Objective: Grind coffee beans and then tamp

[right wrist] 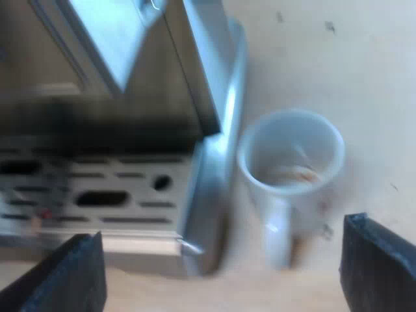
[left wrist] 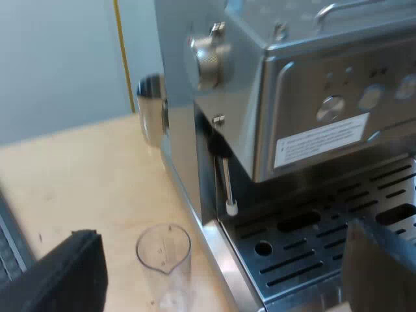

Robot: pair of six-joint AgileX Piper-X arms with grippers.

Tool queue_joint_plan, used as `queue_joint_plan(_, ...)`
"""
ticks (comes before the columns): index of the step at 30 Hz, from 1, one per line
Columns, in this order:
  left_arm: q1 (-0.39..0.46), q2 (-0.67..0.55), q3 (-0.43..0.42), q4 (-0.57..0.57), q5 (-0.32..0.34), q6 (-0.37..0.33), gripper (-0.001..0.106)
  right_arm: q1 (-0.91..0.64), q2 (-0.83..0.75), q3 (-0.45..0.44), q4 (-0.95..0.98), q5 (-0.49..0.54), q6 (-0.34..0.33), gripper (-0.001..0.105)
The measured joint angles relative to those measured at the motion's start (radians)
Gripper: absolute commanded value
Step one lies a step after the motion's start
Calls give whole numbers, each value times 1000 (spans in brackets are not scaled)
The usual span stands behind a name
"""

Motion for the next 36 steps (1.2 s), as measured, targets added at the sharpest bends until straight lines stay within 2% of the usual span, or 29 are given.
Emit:
queue_joint_plan(4, 0, -28, 0, 19, 0, 7, 79, -18, 0, 0, 15, 0, -12, 77)
queue_joint_plan(7, 0, -73, 0, 64, 0, 7, 79, -116, 0, 0, 68, -24, -16, 77)
queue_joint_plan(8, 0, -89, 0, 78, 0, 7, 79, -199, -16, 0, 119, -69, -52, 77)
queue_joint_plan(9, 0, -101, 0, 86, 0, 7, 79, -204, -20, 0, 123, -72, -55, 77)
queue_joint_plan(11, 0, -141, 0, 112, 0, 7, 79, -207, -59, 0, 145, -81, -112, 77)
queue_joint_plan(14, 0, -189, 0, 132, 1, 7, 79, -207, -124, 0, 162, -87, -138, 77)
queue_joint_plan(18, 0, -252, 0, 165, 1, 7, 79, -207, -170, 0, 163, -87, -144, 77)
queue_joint_plan(19, 0, -272, 0, 169, 1, 9, 79, -207, -235, -1, 163, -87, -144, 77)
queue_joint_plan(26, 0, -383, 0, 212, 1, 8, 79, -207, -406, -1, 180, -87, -148, 77)
queue_joint_plan(36, 0, -499, -1, 292, 1, 8, 79, -207, -524, -1, 295, -87, -147, 77)
